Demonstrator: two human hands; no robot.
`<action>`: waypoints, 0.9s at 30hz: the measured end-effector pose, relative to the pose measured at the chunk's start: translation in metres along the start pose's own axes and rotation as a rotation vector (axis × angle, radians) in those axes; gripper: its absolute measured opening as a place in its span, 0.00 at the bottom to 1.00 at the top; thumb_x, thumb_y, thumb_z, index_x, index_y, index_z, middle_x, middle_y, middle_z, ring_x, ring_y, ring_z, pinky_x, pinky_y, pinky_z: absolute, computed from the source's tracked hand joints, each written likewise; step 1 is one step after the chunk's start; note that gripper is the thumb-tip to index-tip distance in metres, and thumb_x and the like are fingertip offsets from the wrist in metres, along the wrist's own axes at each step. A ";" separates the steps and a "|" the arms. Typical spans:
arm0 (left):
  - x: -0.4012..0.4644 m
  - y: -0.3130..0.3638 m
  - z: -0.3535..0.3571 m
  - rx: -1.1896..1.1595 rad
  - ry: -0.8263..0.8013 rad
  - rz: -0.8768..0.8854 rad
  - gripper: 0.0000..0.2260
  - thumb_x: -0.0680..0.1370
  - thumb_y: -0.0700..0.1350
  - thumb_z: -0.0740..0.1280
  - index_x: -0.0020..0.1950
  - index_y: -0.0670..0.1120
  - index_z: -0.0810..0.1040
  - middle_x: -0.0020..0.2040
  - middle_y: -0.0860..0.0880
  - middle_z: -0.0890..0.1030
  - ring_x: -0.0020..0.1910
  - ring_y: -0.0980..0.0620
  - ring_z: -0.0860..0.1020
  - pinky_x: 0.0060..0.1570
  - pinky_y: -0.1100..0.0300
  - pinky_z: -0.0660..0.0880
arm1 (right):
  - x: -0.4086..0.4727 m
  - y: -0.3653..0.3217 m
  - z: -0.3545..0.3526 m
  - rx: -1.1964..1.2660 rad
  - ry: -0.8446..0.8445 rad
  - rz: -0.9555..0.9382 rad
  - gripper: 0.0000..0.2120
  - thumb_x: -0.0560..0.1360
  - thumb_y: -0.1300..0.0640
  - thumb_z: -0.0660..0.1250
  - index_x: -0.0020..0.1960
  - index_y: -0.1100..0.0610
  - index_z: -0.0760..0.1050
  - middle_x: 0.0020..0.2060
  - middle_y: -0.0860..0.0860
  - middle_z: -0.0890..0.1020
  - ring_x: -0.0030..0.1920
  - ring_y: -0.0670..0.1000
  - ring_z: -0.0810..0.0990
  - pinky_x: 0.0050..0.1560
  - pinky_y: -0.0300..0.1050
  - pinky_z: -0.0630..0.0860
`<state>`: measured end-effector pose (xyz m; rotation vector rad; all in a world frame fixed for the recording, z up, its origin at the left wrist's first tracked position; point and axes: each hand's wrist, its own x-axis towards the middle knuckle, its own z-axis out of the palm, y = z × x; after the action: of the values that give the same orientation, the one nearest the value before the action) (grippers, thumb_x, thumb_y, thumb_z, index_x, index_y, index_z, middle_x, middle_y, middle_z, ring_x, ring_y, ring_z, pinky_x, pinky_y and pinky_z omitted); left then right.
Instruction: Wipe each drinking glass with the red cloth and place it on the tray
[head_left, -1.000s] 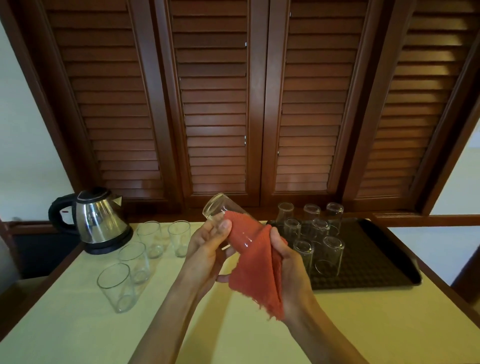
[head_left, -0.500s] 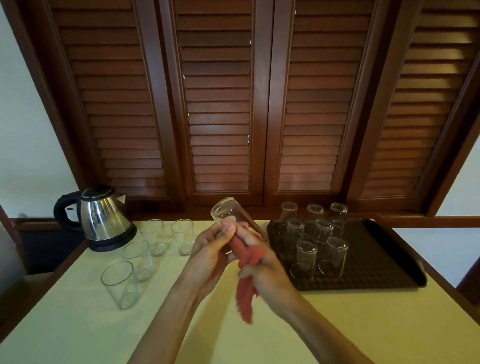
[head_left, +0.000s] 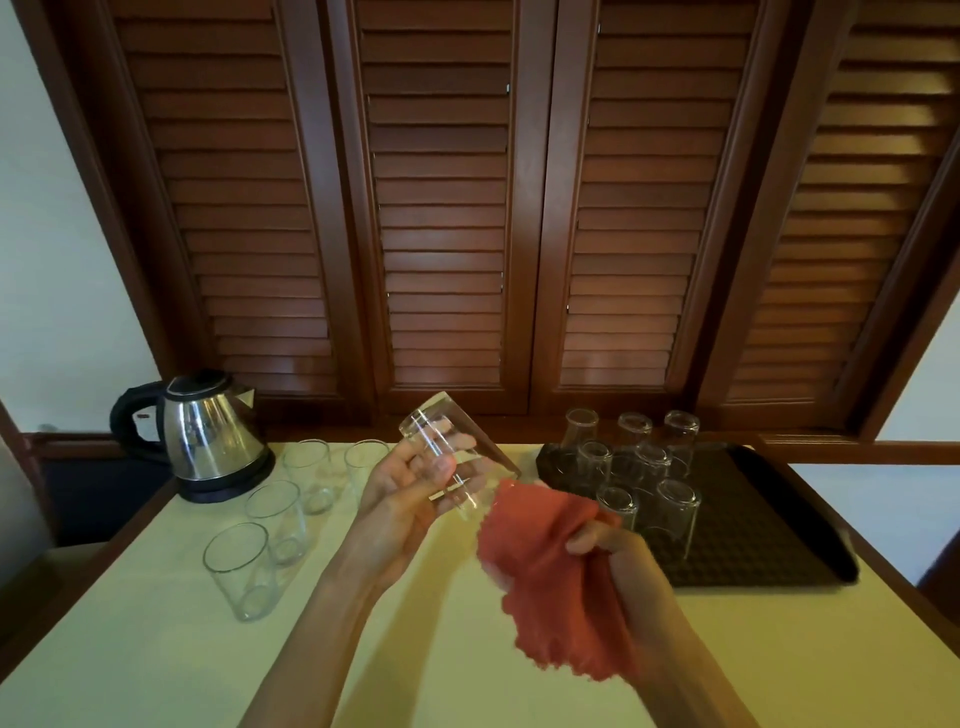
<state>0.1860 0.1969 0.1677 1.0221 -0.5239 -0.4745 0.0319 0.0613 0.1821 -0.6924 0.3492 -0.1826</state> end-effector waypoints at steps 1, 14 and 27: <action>0.001 0.000 -0.001 0.000 0.009 -0.003 0.42 0.63 0.53 0.86 0.71 0.39 0.74 0.64 0.38 0.83 0.59 0.33 0.83 0.59 0.43 0.82 | 0.001 -0.006 -0.002 0.023 0.061 -0.053 0.20 0.64 0.68 0.57 0.51 0.69 0.80 0.43 0.67 0.83 0.41 0.66 0.82 0.40 0.62 0.82; -0.003 0.001 0.045 0.057 0.147 0.003 0.27 0.80 0.67 0.60 0.69 0.51 0.80 0.63 0.46 0.84 0.67 0.46 0.80 0.62 0.46 0.77 | 0.033 0.032 0.017 -1.124 -0.187 -0.992 0.23 0.84 0.43 0.56 0.78 0.44 0.59 0.79 0.37 0.60 0.79 0.42 0.57 0.79 0.50 0.58; -0.027 -0.011 0.051 0.321 -0.025 0.065 0.24 0.82 0.66 0.56 0.70 0.56 0.78 0.59 0.48 0.84 0.54 0.46 0.84 0.49 0.51 0.80 | 0.037 -0.007 0.033 -0.801 -0.137 -0.640 0.27 0.77 0.45 0.60 0.76 0.46 0.66 0.43 0.44 0.82 0.38 0.38 0.83 0.38 0.33 0.79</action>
<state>0.1325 0.1734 0.1743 1.3023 -0.6675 -0.3512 0.0783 0.0653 0.2011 -1.5951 0.0417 -0.6163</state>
